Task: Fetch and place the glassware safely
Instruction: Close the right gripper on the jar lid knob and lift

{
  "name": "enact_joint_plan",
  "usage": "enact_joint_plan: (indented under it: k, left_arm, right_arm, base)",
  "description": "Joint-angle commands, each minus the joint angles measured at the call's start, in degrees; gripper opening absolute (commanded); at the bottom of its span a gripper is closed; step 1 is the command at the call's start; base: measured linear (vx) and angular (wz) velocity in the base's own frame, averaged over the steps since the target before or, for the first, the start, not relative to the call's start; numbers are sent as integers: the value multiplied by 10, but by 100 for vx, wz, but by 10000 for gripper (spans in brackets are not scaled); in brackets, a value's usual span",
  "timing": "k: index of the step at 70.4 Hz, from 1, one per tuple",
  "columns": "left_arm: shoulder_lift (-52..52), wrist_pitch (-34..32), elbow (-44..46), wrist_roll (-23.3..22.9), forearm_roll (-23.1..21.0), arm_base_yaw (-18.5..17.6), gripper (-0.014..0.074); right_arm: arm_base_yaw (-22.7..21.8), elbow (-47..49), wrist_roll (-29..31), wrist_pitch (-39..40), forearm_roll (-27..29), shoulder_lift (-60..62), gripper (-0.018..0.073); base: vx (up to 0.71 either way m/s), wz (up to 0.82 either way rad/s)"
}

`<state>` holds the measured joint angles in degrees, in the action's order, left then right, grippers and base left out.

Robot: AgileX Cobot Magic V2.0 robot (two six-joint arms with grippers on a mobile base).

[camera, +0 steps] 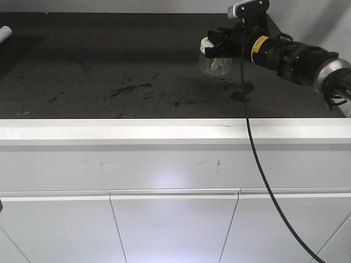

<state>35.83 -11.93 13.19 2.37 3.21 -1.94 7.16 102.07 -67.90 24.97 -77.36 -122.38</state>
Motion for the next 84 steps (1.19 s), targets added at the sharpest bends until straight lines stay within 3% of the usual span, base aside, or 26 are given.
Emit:
enact_joint_plan:
  k: [1, 11, 15, 22, 31, 41, 58, 63, 70, 84]
  left_arm:
    - [-1, -55, 15, -4, -3, -1, -7]
    - [-1, -54, 15, -4, -3, -1, -7]
    - [-1, -54, 15, -4, -3, -1, -7]
    - [-1, -54, 15, -4, -3, -1, -7]
    - [-1, -54, 15, -4, -3, -1, -7]
    - [-1, -54, 15, -4, -3, -1, -7]
    - [-1, -54, 15, -4, -3, -1, -7]
    - [-1, -54, 15, -4, -3, -1, -7]
    - [-1, -54, 15, -4, -3, -1, -7]
    - [-1, -54, 15, -4, -3, -1, -7]
  right_arm:
    - [0, 19, -102, 20, -77, 62, -3]
    - [0, 19, -246, 16, -230, 85, -2]
    - [-1, 16, -288, 25, -254, 92, -2]
    - [-1, -27, -287, 12, -253, 118, -2]
    - [-1, -126, -238, -10, -240, 171, -2]
    - [-1, -224, -139, -10, -147, 240, -2]
    - [-1, -364, 174, 94, 170, 335, -2]
    - [-1, -414, 248, 139, 234, 358, -2]
    - [-1, -470, 290, 200, 266, 386, -2]
    - [0, -550, 291, 237, 245, 447, -2]
  base:
    - [0, 0]
    - [0, 0]
    - [0, 0]
    - [0, 0]
    - [0, 0]
    - [0, 0]
    - [0, 0]
    - [0, 0]
    - [0, 0]
    - [0, 0]
